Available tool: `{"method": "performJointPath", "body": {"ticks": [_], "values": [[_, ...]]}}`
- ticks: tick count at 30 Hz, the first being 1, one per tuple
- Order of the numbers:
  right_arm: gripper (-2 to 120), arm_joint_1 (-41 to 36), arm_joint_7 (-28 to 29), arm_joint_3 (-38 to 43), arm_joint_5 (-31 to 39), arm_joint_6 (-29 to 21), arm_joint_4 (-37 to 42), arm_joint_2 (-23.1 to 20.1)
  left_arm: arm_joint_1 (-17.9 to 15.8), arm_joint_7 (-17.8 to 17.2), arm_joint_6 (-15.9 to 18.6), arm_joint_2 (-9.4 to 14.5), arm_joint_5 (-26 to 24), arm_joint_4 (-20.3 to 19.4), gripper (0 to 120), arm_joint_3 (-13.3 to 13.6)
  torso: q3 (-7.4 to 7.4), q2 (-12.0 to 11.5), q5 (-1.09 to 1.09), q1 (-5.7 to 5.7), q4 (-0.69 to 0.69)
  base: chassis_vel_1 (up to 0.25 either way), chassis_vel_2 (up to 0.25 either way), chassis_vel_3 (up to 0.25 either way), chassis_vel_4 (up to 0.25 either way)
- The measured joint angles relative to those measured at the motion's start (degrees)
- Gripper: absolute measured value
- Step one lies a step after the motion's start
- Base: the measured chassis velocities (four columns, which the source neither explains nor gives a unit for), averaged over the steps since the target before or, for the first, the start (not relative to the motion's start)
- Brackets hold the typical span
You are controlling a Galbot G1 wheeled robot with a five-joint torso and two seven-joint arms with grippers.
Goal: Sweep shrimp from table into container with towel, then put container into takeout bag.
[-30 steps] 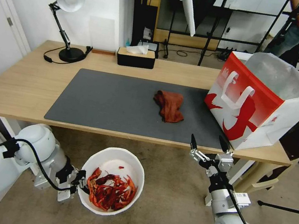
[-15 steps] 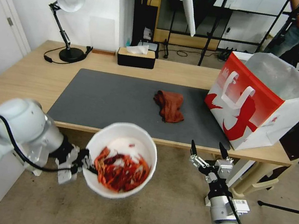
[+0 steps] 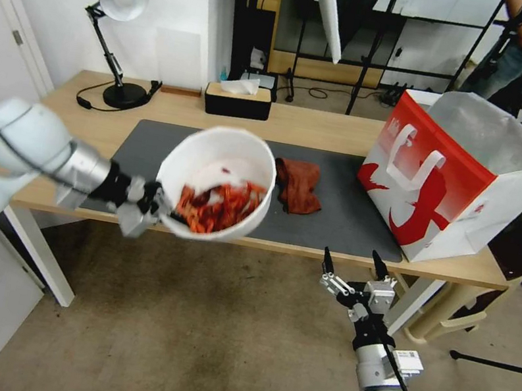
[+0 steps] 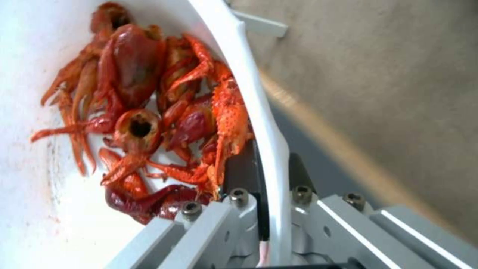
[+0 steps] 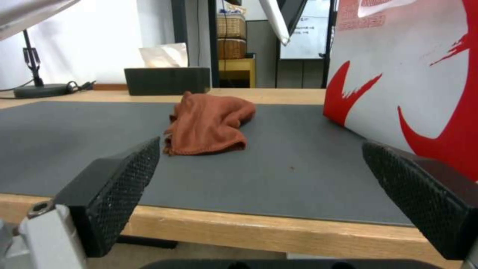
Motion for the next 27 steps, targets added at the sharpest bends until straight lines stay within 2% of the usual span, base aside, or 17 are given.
{"method": "performJointPath", "body": {"ticks": [1, 2, 3, 5, 6, 8, 10, 11, 13, 14, 17, 19, 20, 21, 22, 25, 27], "values": [[100, 0.04, 0.01, -0.06, -0.13, -0.07, -0.06, 0.02, -2.78, -0.08, 0.04, -1.65, 0.34, 1.97, 0, 1.63, 0.0, 0.0, 0.01, 0.0, -0.01, 0.0, 0.0, 0.0, 0.0], [100, 0.04, 0.01, -0.06, -0.13, -0.07, -0.06, 0.02, -2.78, -0.08, 0.04, -1.65, 0.34, 1.97, 0, 1.63, 0.0, 0.0, 0.01, 0.0, -0.01, 0.0, 0.0, 0.0, 0.0], [100, 0.06, 0.02, -0.14, -0.23, -0.13, -0.13, 0.04, -4.78, -0.13, 0.06, -3.18, 0.82, 3.53, 0, 2.74, 0.0, 0.0, 0.0, 0.0, -0.01, 0.0, 0.0, 0.0, 0.0], [100, 0.09, 0.02, -0.25, -0.51, -0.24, -0.37, 0.14, -10.36, -0.51, 0.25, -7.71, 2.18, 7.95, 0, 6.09, 0.0, 0.0, 0.0, 0.01, -0.03, 0.0, 0.0, 0.0, 0.0], [100, 0.09, 0.02, -0.25, -0.51, -0.24, -0.37, 0.14, -10.36, -0.51, 0.25, -7.71, 2.18, 7.95, 0, 6.09, 0.0, 0.0, 0.0, 0.01, -0.03, 0.0, 0.0, 0.0, 0.0], [100, 0.06, 0.01, -0.24, -0.73, -0.26, -0.57, 0.35, -15.32, -1.15, 0.03, -12.19, 3.69, 12.82, 0, 9.01, 0.0, -0.01, 0.02, 0.0, -0.02, 0.0, 0.0, 0.0, 0.0], [100, 0.05, 0.01, -0.23, -0.76, -0.26, -0.6, 0.39, -15.8, -1.26, -0.07, -12.7, 3.89, 13.4, 0, 9.3, 0.0, 0.0, 0.02, 0.0, -0.02, 0.0, 0.0, 0.0, 0.0], [100, 0.02, 0.01, -0.16, -0.95, -0.25, -0.76, 0.6, -18.58, -1.99, -0.6, -15.77, 5.59, 16.99, 0, 10.67, 0.0, -0.01, 0.01, 0.0, -0.01, 0.0, 0.0, 0.0, 0.0], [100, 0.02, -0.01, -0.13, -1.12, -0.23, -0.89, 0.77, -20.56, -2.94, -1.1, -18.07, 7.17, 19.73, 0, 11.63, 0.0, 0.0, 0.01, 0.01, -0.01, 0.0, 0.0, 0.0, 0.0], [100, 0.02, -0.01, -0.13, -1.12, -0.23, -0.89, 0.77, -20.56, -2.94, -1.1, -18.07, 7.17, 19.73, 0, 11.63, 0.0, 0.0, 0.01, 0.01, -0.01, 0.0, 0.0, 0.0, 0.0], [100, 0.02, -0.06, -0.03, -1.48, -0.2, -1.32, 1.3, -25.33, -5.56, -1.37, -24.17, 9.08, 26.25, 0, 14.38, 0.0, -0.01, 0.0, 0.0, 0.0, 0.0, 0.0, 0.0, 0.0], [100, 0.03, -0.08, -0.03, -1.54, -0.19, -1.39, 1.39, -26.03, -5.8, -1.39, -25.32, 9.43, 27.18, 0, 14.6, 0.0, -0.01, 0.0, 0.01, 0.0, 0.0, 0.0, 0.0, 0.0], [100, 0.08, -0.11, -0.03, -1.69, -0.18, -1.6, 1.71, -28.03, -6.3, -1.74, -29.0, 11.0, 29.58, 0, 14.99, 0.0, 0.0, 0.04, 0.01, -0.03, 0.0, 0.0, 0.0, 0.0], [100, 0.11, -0.12, -0.05, -1.77, -0.18, -1.69, 1.85, -28.98, -6.6, -1.96, -30.92, 11.79, 30.77, 0, 15.21, 0.0, -0.01, 0.02, 0.0, 0.0, 0.0, 0.0, 0.0, 0.0], [100, 0.11, -0.12, -0.05, -1.77, -0.18, -1.69, 1.85, -28.98, -6.6, -1.96, -30.92, 11.79, 30.77, 0, 15.21, 0.0, -0.01, 0.02, 0.0, 0.0, 0.0, 0.0, 0.0, 0.0], [100, 0.38, -0.13, -0.17, -2.02, -0.18, -1.83, 2.29, -31.6, -8.37, -2.37, -36.13, 13.71, 33.82, 0, 16.04, -0.01, -0.01, 0.03, 0.01, -0.03, 0.0, 0.0, 0.0, 0.0], [100, 0.4, -0.13, -0.16, -2.05, -0.18, -1.84, 2.35, -32.19, -9.23, -2.46, -37.28, 14.11, 34.6, 0, 16.29, -0.01, -0.01, 0.01, 0.0, -0.02, 0.0, 0.0, 0.0, 0.0]]}}
